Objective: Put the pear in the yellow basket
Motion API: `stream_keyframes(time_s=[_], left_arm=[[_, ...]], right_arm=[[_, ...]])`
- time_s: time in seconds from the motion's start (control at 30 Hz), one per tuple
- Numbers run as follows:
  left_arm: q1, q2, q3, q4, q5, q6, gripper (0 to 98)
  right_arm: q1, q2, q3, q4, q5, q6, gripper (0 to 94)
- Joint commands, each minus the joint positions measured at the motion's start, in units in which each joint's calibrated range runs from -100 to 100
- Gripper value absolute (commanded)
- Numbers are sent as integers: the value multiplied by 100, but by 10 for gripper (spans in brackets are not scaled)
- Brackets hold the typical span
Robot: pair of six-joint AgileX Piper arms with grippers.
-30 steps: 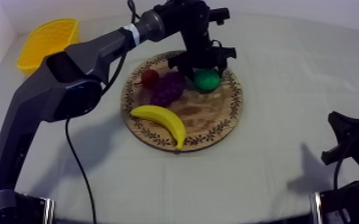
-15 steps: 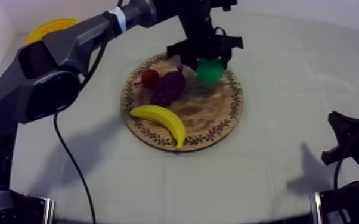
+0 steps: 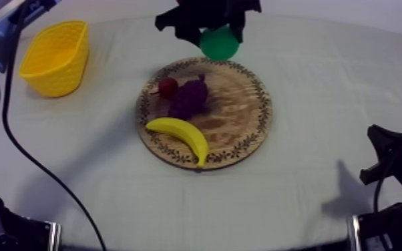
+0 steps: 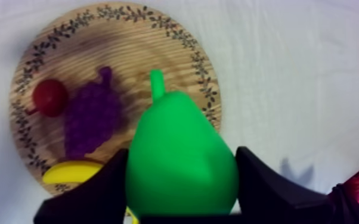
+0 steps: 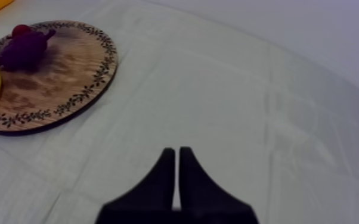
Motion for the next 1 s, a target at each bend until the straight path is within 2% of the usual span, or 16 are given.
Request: stream_keyframes(time_s=[0.0,0.37,0.97], left_arm=[[-57,-424,320,-26,-5,-2,405],[-764,-1454,1452,-159,-4,-144,403],[-2631,-2242,2427,-357,-137,-628,401]], right_arm=[[1,-4,-5,0,2,3,4],[1,-4,-5,0,2,3,4],[1,-4,-5,0,2,3,4]])
